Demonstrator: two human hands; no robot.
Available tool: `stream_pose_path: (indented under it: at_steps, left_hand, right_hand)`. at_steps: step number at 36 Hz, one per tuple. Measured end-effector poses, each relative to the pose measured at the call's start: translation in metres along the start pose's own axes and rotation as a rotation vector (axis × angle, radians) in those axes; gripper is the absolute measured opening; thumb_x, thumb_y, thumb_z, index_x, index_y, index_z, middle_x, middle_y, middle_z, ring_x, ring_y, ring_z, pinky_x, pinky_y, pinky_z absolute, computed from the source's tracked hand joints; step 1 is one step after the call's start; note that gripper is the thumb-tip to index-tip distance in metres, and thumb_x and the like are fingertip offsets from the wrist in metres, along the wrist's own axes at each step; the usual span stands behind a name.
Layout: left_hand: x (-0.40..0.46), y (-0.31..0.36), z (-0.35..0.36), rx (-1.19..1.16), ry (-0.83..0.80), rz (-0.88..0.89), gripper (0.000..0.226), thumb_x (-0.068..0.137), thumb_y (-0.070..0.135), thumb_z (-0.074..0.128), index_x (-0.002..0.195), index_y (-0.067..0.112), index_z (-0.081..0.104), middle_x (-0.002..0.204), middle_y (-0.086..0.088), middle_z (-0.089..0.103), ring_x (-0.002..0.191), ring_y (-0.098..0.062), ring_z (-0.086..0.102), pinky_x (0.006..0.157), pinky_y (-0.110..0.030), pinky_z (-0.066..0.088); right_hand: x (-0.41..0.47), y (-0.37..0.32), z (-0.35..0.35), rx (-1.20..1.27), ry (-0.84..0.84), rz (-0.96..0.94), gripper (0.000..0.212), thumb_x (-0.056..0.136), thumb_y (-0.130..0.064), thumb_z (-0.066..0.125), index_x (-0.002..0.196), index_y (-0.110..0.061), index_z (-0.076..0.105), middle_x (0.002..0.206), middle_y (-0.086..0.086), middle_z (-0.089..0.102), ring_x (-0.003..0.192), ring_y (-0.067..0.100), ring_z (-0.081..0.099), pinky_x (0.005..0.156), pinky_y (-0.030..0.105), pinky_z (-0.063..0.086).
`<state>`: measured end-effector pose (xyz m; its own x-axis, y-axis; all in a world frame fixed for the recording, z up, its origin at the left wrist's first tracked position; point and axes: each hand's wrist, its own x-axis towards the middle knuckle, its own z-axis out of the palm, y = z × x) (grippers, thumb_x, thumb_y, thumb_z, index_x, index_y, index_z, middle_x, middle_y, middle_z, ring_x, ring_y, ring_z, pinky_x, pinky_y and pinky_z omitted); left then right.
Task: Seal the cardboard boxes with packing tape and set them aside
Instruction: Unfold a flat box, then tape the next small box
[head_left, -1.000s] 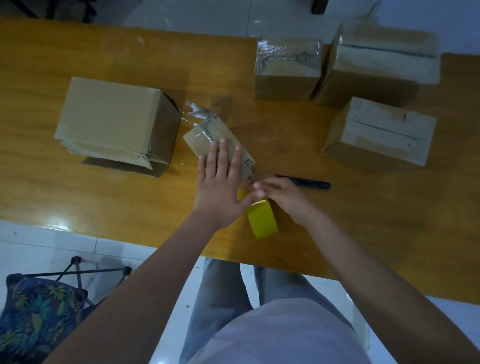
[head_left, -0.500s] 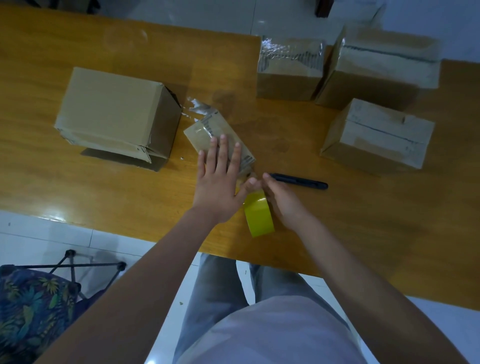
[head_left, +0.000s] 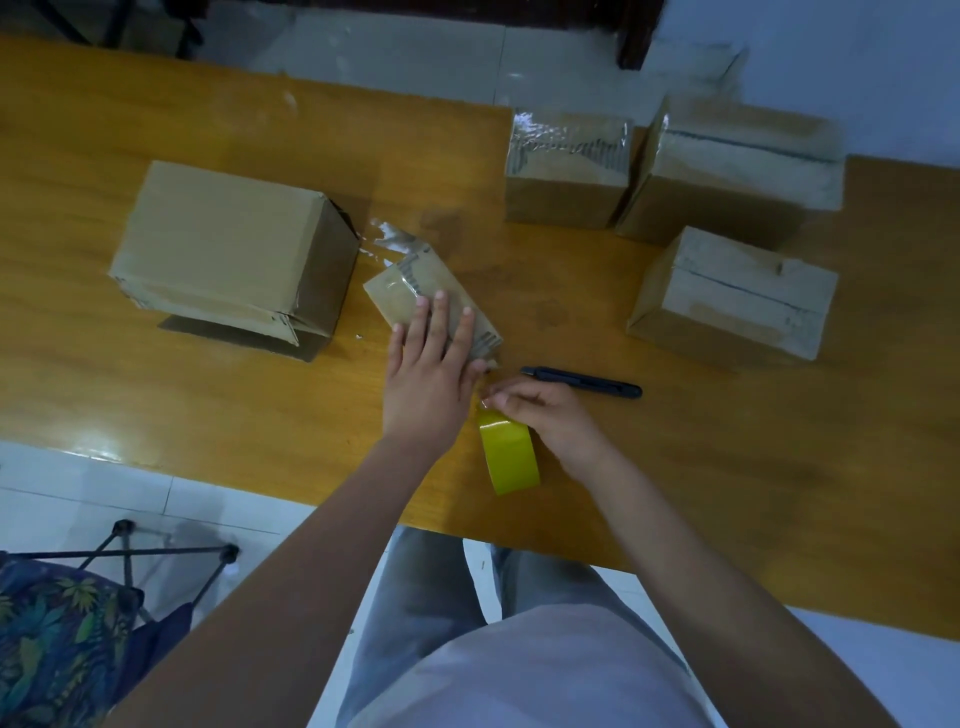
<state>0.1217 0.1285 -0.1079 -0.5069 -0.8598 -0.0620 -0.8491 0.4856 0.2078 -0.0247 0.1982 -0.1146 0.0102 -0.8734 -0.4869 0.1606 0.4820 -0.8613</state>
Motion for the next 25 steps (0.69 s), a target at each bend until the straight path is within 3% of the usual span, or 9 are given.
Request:
stream_pose_path:
  at_steps: [7,13,18,21,25]
  left_hand:
    - [0.000,-0.008,0.013,0.110,0.082,0.025,0.055,0.098,0.046,0.031,0.144,0.016,0.034,0.148,-0.017,0.039,0.138,-0.033,0.035,0.109,-0.049,0.032]
    - [0.001,-0.005,0.013,0.181,0.037,-0.009,0.056,0.095,0.045,0.034,0.145,0.022,0.029,0.150,-0.015,0.037,0.139,-0.033,0.034,0.109,-0.047,0.028]
    - [0.003,0.012,-0.004,0.182,-0.046,-0.116,0.070,0.092,0.038,0.054,0.151,0.019,0.020,0.156,-0.017,0.023,0.143,-0.033,0.023,0.112,-0.049,0.025]
    - [0.007,0.035,-0.020,0.163,-0.155,-0.211,0.065,0.101,0.044,0.033,0.153,0.022,0.001,0.159,-0.016,0.002,0.146,-0.033,0.008,0.113,-0.047,0.017]
    - [0.016,0.053,-0.051,0.126,-0.184,-0.262,0.062,0.098,0.056,0.022,0.150,0.022,0.022,0.148,-0.016,0.025,0.132,-0.033,0.028,0.102,-0.042,0.028]
  right_hand:
    - [-0.017,0.002,-0.016,0.046,0.047,-0.037,0.017,0.090,-0.008,0.057,0.086,-0.015,0.072,0.099,-0.011,0.071,0.104,0.002,0.061,0.084,0.012,0.045]
    - [-0.022,-0.002,-0.021,0.053,0.099,-0.059,0.016,0.089,-0.005,0.058,0.085,-0.011,0.072,0.099,-0.007,0.072,0.109,0.010,0.061,0.097,0.027,0.046]
    - [-0.029,-0.019,-0.021,0.014,0.144,-0.075,0.015,0.088,-0.005,0.060,0.083,-0.009,0.073,0.098,-0.005,0.072,0.101,0.007,0.063,0.084,0.019,0.046]
    - [-0.030,-0.043,-0.026,-0.021,0.185,-0.128,0.020,0.087,-0.005,0.061,0.076,-0.015,0.074,0.091,-0.007,0.073,0.091,0.005,0.065,0.077,0.014,0.046]
    - [-0.028,-0.090,-0.036,-0.076,0.231,-0.192,0.017,0.088,-0.007,0.060,0.079,-0.013,0.073,0.087,-0.011,0.074,0.086,0.001,0.065,0.074,0.016,0.047]
